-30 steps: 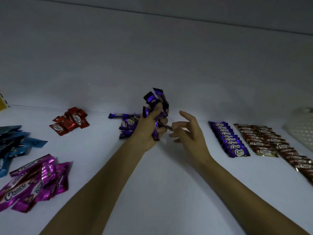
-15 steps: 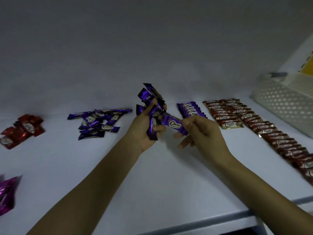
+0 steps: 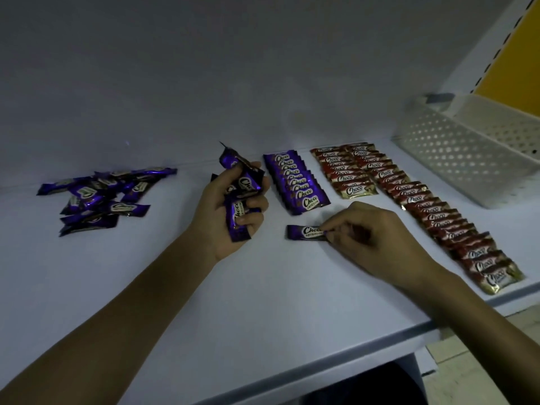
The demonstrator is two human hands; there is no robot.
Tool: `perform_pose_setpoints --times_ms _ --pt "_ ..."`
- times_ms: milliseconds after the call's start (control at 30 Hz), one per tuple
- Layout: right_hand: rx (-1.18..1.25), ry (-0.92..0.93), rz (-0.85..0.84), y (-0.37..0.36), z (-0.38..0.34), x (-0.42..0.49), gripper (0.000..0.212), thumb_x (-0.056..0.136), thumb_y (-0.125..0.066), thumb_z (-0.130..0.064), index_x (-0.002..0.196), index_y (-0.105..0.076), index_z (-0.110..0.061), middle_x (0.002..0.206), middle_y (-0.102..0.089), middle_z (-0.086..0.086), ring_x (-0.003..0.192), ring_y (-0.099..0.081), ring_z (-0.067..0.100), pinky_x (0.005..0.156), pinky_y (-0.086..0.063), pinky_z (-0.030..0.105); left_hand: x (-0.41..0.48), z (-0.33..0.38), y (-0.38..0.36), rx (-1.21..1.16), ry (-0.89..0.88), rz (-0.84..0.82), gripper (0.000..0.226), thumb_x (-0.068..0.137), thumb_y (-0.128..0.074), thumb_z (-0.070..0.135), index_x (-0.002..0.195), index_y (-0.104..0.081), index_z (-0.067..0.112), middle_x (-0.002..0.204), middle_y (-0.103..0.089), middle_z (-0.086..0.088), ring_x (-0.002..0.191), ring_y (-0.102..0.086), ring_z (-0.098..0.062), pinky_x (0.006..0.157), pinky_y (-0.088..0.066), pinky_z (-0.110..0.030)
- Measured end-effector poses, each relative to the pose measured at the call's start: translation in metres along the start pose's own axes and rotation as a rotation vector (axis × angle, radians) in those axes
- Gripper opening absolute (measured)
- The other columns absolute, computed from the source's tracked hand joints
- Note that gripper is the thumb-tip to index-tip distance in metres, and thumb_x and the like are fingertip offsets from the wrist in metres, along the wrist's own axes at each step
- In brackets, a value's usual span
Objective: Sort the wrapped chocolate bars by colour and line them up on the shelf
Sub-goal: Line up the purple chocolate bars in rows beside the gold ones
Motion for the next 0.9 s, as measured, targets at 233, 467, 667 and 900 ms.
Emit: perform_pose_setpoints --times_ms 233,467,667,900 --pt "-0.188 -0.089 -0.087 -0.002 -0.003 0.015 0.022 0.081 -0.071 -0.035 0.100 -0.071 -0.024 0.077 -0.052 -0.010 0.067 -0.046 0.001 0.062 -0.034 0.025 0.002 0.000 0.012 -0.049 0.017 -0.119 0.040 0.063 -0.079 0.024 0.100 -0.066 0.016 0.086 -0.065 -0.004 0.050 -0.046 -0.007 0.033 -0.036 -0.015" --pt "-0.307 -0.050 0.012 0.006 0.003 0.039 0.021 0.078 -0.076 -0.020 0.099 -0.071 -0.016 0.090 -0.058 0.003 0.082 -0.051 0.018 0.066 -0.033 0.026 0.003 -0.001 0.009 -0.064 0.040 -0.126 0.043 0.059 -0.084 0.023 0.098 -0.069 0.015 0.085 -0.064 -0.006 0.047 -0.045 -0.007 0.031 -0.034 -0.014" --pt "-0.340 -0.010 0.048 0.002 0.005 0.047 0.035 0.079 -0.076 -0.022 0.112 -0.069 -0.016 0.090 -0.059 0.004 0.082 -0.055 0.022 0.065 -0.036 0.026 -0.003 -0.003 -0.004 0.037 0.023 0.019 0.025 0.082 -0.049 0.032 0.096 -0.063 0.018 0.077 -0.062 -0.003 0.044 -0.039 -0.004 0.030 -0.025 -0.011" --pt "0.277 -0.037 0.112 -0.021 -0.057 0.064 0.012 0.082 -0.072 -0.025 0.093 -0.069 -0.021 0.066 -0.062 -0.001 0.055 -0.050 0.004 0.053 -0.036 0.012 -0.004 -0.011 -0.014 0.255 -0.055 0.152 0.016 0.086 -0.055 0.027 0.095 -0.061 0.014 0.069 -0.058 -0.002 0.040 -0.042 -0.004 0.029 -0.025 -0.014"
Point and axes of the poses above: each hand's wrist, its own x-axis towards the middle knuckle, its own y-axis out of the back of the hand, z = x × y, the point moved 1 cm from there along x, towards the middle knuckle
